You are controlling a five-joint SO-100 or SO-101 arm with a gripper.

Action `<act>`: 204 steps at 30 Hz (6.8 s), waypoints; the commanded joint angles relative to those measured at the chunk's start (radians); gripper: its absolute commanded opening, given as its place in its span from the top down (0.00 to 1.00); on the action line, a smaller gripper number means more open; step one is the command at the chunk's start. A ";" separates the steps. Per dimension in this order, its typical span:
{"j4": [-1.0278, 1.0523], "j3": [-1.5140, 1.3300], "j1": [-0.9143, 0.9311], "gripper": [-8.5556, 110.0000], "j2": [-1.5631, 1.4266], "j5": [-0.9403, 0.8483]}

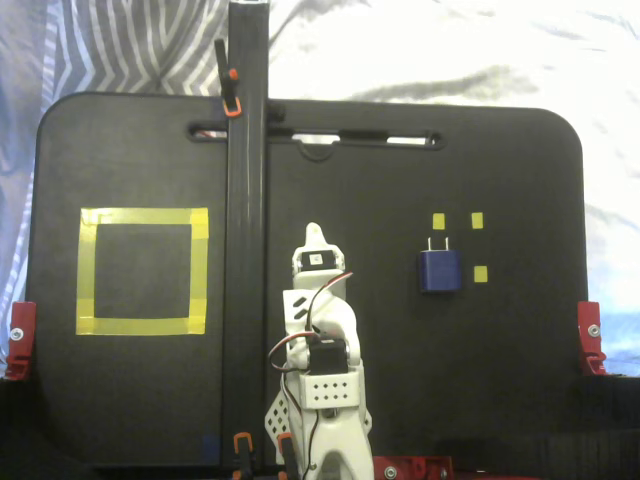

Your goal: Grasp a block and put it in the designated area.

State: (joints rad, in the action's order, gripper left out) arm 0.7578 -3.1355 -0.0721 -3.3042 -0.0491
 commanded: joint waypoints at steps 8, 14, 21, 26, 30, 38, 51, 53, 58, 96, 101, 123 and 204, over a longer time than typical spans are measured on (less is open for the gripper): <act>0.002 -0.006 0.000 0.93 -0.006 -0.006; 0.002 -0.006 0.000 0.93 -0.006 -0.006; 0.002 -0.006 0.000 0.93 -0.006 -0.006; 0.002 -0.006 0.000 0.93 -0.006 -0.006; 0.002 -0.006 0.000 0.93 -0.006 -0.006; 0.003 -0.006 -0.011 0.93 -0.006 -0.009; 0.003 -0.006 -0.003 0.93 -0.006 -0.005; 0.003 -0.006 -0.002 0.93 -0.006 -0.005; 0.003 -0.006 0.002 0.93 -0.006 -0.002; 0.334 0.905 0.247 0.93 0.951 -1.239; 0.466 1.014 0.304 0.93 1.077 -1.513; 0.693 1.290 0.742 0.93 1.404 -2.298; 0.319 1.313 0.890 0.65 1.917 -2.361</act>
State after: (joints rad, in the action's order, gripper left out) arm 1.0769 -1.8469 0.8253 -1.3821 -2.3991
